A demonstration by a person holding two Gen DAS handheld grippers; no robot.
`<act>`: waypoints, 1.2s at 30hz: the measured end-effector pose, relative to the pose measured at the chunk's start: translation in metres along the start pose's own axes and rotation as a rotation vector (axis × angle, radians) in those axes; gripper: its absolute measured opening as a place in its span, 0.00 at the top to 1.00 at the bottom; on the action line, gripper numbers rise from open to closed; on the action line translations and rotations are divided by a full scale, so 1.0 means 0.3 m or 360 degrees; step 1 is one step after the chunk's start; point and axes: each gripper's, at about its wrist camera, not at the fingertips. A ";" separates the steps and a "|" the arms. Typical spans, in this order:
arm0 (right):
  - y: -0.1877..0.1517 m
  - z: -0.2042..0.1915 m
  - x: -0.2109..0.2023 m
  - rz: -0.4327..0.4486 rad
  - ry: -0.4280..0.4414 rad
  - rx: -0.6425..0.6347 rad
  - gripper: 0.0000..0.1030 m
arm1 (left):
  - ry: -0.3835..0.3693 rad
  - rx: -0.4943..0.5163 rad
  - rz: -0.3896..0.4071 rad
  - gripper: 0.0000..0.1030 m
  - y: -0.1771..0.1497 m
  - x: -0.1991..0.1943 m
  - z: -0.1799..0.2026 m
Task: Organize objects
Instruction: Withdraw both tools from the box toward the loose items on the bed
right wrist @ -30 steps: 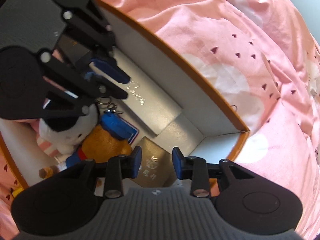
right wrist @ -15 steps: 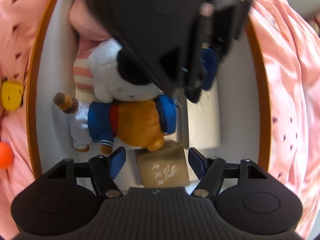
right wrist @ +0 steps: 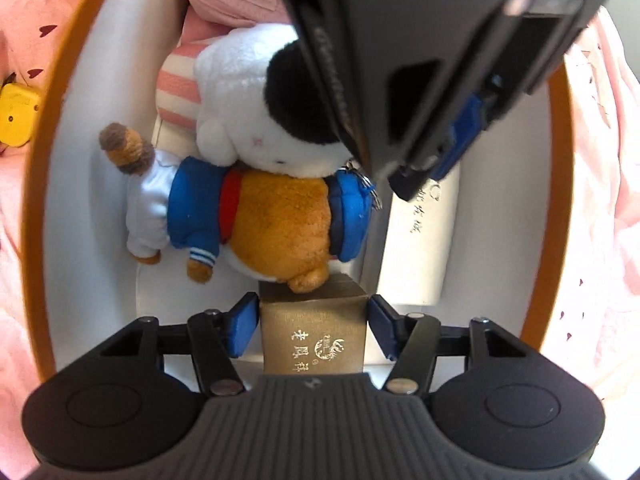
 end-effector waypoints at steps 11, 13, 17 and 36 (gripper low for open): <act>-0.056 0.057 -0.128 -0.0024 -0.0119 0.0052 0.41 | 0.0001 0.0004 0.0011 0.85 0.013 0.004 0.008; -0.067 0.078 -0.127 -0.0033 -0.0154 0.0089 0.41 | 0.0001 0.0003 0.0016 0.85 0.009 0.000 0.009; -0.082 0.104 -0.100 -0.0014 -0.0235 0.0124 0.41 | 0.0007 -0.0005 0.0015 0.85 0.011 0.001 0.008; -0.076 0.149 -0.198 0.0043 -0.0373 0.0331 0.41 | 0.0068 -0.0021 0.0073 0.85 0.021 -0.105 0.046</act>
Point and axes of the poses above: each gripper's, at about its wrist camera, not at the fingertips, and x roughly the way its jaws point, z to its right, y to its top, and after that the axes turned 9 degrees about z, right-handed
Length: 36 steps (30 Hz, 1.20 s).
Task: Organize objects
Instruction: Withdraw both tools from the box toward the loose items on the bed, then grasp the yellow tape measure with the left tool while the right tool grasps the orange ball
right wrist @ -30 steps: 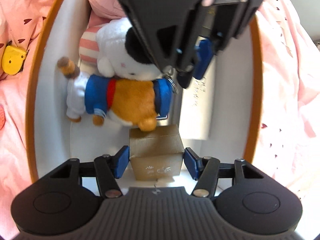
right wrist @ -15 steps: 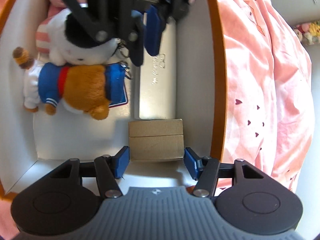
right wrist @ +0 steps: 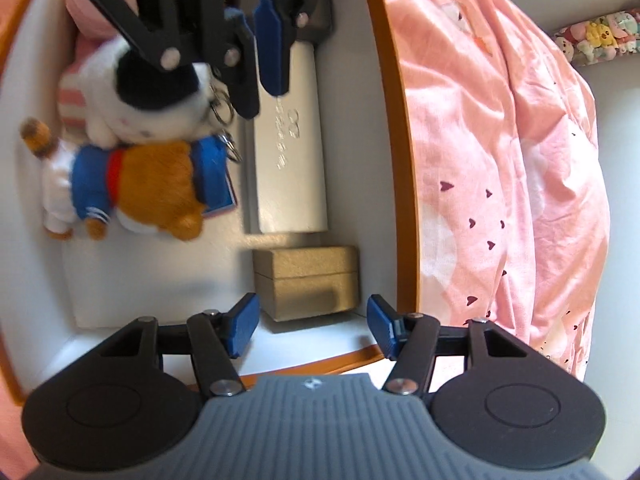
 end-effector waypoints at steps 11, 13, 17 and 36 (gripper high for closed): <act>-0.001 -0.217 -0.239 0.0318 -0.0009 0.0477 0.40 | 0.0261 -0.0085 0.0037 0.85 -0.016 -0.222 0.140; -0.010 -0.245 -0.264 0.0382 -0.0039 0.0611 0.40 | 0.0275 -0.0112 0.0039 0.85 -0.040 -0.270 0.175; -0.043 -0.338 -0.297 0.0547 -0.0097 0.0888 0.39 | 0.0223 -0.0206 0.0076 0.85 -0.111 -0.355 0.239; -0.157 -0.884 -0.310 0.0283 0.0039 0.2009 0.51 | -0.0110 -0.0856 -0.0321 0.60 -0.539 -0.188 0.445</act>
Point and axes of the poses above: each gripper's, at about its wrist camera, not at the fingertips, and x roughly the way its jaws point, z to its right, y to its top, and after that the axes turned 9 degrees about z, right-handed
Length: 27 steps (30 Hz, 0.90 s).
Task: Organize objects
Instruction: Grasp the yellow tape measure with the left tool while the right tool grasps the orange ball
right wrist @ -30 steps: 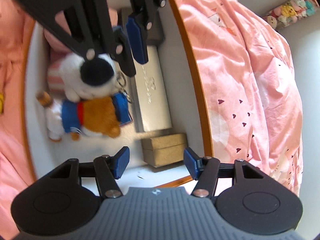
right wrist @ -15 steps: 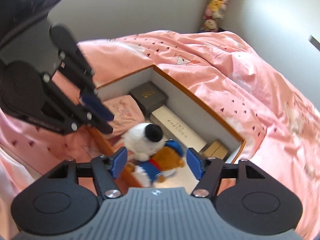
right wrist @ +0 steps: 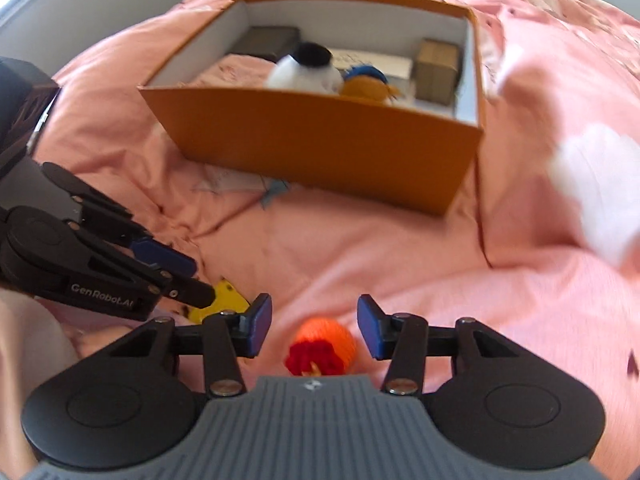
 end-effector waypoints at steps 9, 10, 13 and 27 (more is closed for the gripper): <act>-0.064 0.035 0.049 -0.0067 0.0002 0.0219 0.57 | 0.0123 0.0085 -0.0010 0.45 -0.025 0.069 0.046; -0.066 0.040 0.056 -0.0078 0.0021 0.0239 0.57 | 0.0133 0.0096 -0.0022 0.45 -0.027 0.081 0.050; -0.074 0.048 0.073 -0.0101 0.0037 0.0261 0.57 | 0.0152 0.0130 -0.0048 0.41 -0.033 0.105 0.063; -0.091 0.054 0.077 -0.0069 0.0025 0.0302 0.60 | 0.0199 0.0161 -0.0157 0.33 -0.037 0.174 0.059</act>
Point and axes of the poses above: each gripper's, at about its wrist camera, not at the fingertips, and x roughly the way its jaws point, z to its right, y to its top, and after that the axes turned 9 degrees about z, right-handed
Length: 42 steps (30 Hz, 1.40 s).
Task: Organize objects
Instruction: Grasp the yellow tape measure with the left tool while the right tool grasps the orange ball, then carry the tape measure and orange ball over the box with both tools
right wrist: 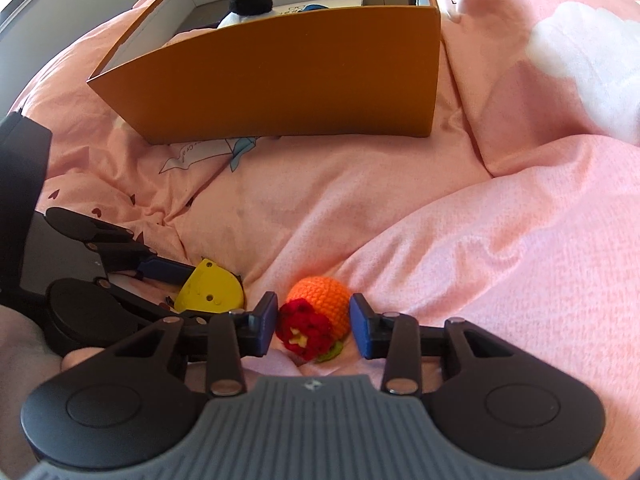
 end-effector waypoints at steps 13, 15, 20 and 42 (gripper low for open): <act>0.001 0.000 0.002 0.0001 0.0001 0.0002 0.60 | -0.0053 -0.0085 0.0078 0.38 -0.027 -0.031 -0.046; 0.003 0.000 0.001 0.0008 0.0006 0.0001 0.60 | -0.0056 -0.0092 0.0119 0.38 -0.031 -0.052 -0.053; 0.015 -0.003 -0.013 0.0048 0.0029 -0.0009 0.64 | -0.0070 -0.0105 0.0230 0.38 -0.026 -0.113 -0.078; 0.049 -0.023 0.027 -0.0063 -0.0004 -0.0063 0.64 | -0.0065 -0.0181 0.0513 0.38 0.090 -0.254 -0.107</act>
Point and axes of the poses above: each gripper's, at about its wrist camera, not at the fingertips, and x roughly the way its jaws point, z to its right, y to its top, and after that the axes turned 9 degrees about z, right-handed
